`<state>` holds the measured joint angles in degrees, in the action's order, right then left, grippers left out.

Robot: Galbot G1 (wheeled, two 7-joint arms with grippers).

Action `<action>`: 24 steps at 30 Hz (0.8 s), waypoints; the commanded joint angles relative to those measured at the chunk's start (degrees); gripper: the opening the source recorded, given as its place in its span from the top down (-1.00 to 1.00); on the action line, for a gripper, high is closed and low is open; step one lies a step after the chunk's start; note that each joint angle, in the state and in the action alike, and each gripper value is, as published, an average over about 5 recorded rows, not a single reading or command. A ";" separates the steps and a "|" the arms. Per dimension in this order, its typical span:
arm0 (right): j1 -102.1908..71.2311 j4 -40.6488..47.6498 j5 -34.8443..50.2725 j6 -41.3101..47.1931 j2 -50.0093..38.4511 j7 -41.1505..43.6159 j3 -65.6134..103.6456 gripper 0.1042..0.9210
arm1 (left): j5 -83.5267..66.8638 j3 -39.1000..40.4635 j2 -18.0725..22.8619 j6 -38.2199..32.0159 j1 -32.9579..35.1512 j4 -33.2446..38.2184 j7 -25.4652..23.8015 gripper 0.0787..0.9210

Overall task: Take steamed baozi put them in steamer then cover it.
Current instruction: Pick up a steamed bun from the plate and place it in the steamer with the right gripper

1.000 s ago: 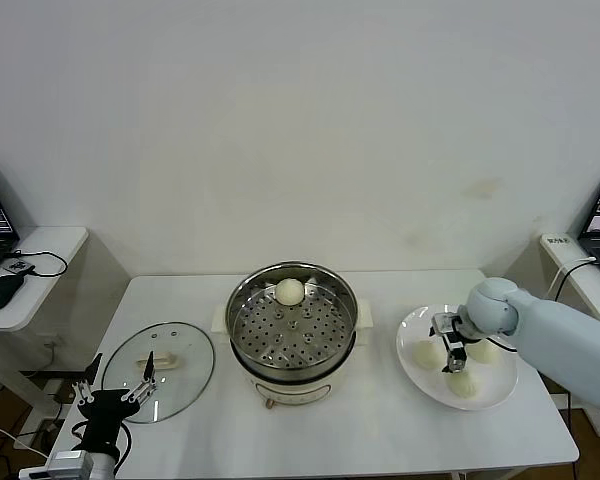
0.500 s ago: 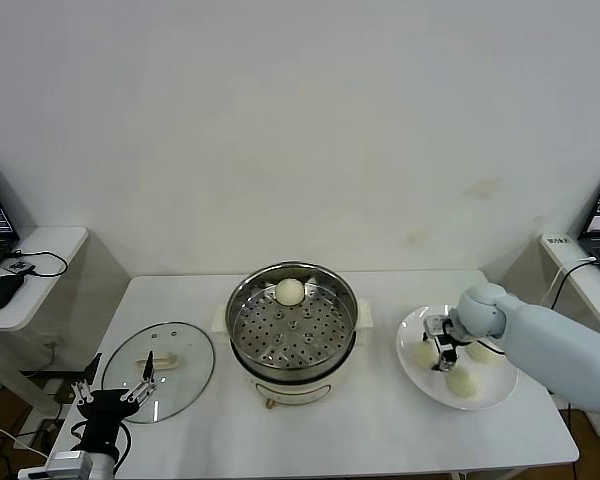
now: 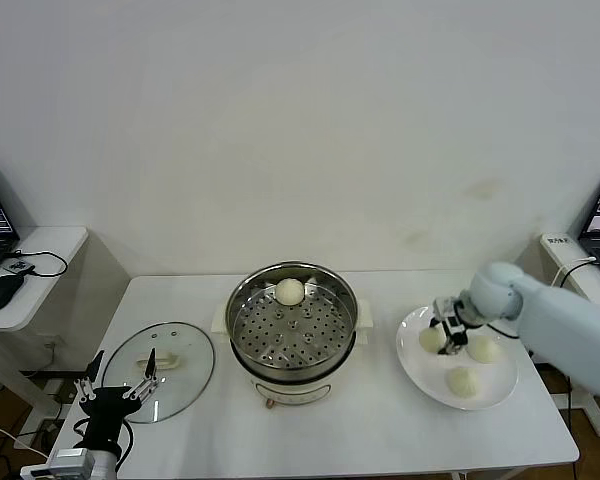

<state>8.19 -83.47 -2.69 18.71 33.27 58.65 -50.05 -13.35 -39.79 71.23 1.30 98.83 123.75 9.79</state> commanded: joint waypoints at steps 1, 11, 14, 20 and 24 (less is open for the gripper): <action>24.86 -9.13 13.36 4.38 -2.62 -0.06 -13.45 -0.31 | -0.09 0.17 -0.31 0.05 -0.22 -0.02 -0.02 -0.77; 36.25 -9.93 30.10 13.09 14.59 -7.28 -21.98 -0.33 | -0.14 0.32 -0.65 0.10 -0.75 0.09 -0.02 -0.77; 34.46 -7.62 33.15 15.32 20.85 -9.38 -21.46 -0.34 | -0.11 0.14 -0.37 0.12 -0.85 0.24 -0.03 -0.77; 28.12 -0.08 35.04 19.17 33.56 -12.22 -20.03 -0.34 | -0.11 -0.65 -0.02 0.07 -0.64 0.52 -0.08 -0.77; 24.74 3.41 35.05 21.46 39.12 -13.19 -20.08 -0.34 | -0.17 -1.41 0.22 0.05 -0.78 0.79 -0.10 -0.77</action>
<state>34.59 -85.77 26.38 34.44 57.18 48.85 -68.19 -13.48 -40.50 71.25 1.38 98.20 124.35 9.71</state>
